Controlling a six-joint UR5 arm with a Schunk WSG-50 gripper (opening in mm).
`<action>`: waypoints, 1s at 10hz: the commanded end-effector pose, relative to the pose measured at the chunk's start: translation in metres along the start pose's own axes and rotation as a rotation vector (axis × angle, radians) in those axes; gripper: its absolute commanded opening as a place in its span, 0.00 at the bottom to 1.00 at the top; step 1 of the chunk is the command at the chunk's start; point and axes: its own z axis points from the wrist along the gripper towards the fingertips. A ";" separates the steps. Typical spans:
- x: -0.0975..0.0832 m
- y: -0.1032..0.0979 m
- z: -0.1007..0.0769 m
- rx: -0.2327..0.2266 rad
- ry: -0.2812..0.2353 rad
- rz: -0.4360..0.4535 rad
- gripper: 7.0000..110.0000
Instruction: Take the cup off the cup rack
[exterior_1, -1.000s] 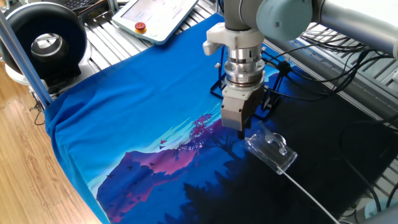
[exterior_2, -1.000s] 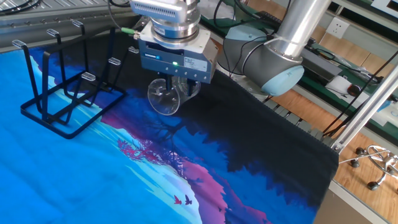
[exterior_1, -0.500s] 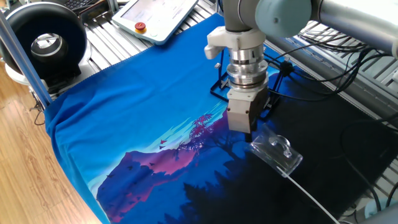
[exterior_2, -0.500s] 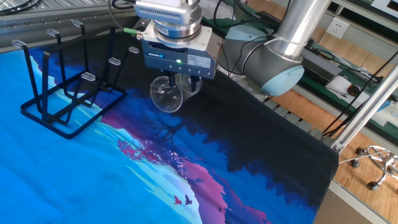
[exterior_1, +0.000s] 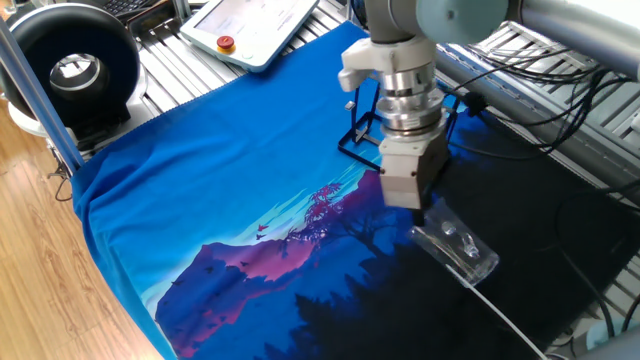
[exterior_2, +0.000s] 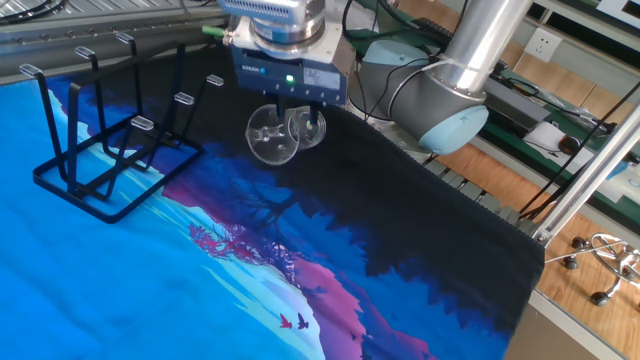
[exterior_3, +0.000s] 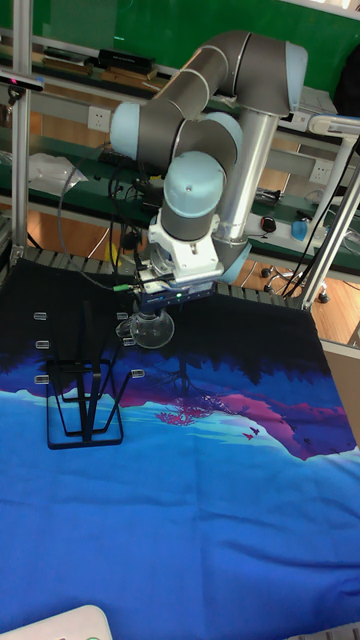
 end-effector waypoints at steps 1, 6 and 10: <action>0.031 -0.005 -0.006 -0.025 0.055 -0.003 0.36; 0.081 0.009 -0.012 -0.087 0.251 0.097 0.15; 0.059 0.001 -0.015 -0.035 0.196 0.140 0.15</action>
